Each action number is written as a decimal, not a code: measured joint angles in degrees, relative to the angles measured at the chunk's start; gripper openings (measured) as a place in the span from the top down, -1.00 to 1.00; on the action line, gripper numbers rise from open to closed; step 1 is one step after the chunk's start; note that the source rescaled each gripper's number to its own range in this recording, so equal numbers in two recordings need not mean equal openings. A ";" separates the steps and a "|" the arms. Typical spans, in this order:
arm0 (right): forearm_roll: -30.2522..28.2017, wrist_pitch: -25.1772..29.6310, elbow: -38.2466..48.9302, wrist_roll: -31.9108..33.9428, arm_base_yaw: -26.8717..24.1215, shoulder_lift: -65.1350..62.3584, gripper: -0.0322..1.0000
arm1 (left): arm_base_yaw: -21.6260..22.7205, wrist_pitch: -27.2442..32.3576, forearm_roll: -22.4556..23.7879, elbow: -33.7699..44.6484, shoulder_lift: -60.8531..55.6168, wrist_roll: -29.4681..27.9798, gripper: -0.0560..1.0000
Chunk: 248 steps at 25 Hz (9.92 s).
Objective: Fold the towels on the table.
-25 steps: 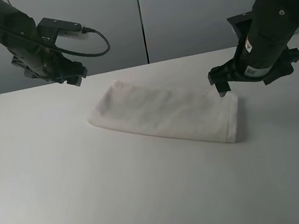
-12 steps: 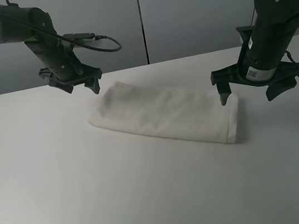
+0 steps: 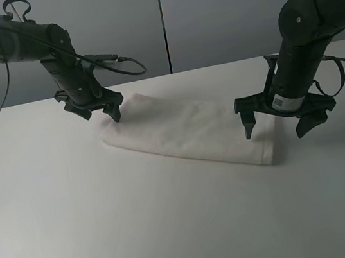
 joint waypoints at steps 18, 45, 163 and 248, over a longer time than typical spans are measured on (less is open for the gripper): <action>6.92 0.32 -5.35 -2.70 -2.69 8.72 -1.00 | 0.00 1.93 0.84 -1.85 3.12 0.27 -0.96; 1.57 -5.95 -5.49 4.65 0.28 9.00 -1.00 | 0.00 2.01 1.15 -1.95 3.12 1.38 -0.96; 84.46 -7.73 -9.42 -63.30 6.06 4.53 0.90 | 2.84 5.57 -1.88 -2.22 -2.52 12.69 -0.99; -8.44 23.51 13.97 -27.53 7.64 -79.37 -1.00 | 15.89 19.12 5.98 54.72 -107.88 -10.25 -0.99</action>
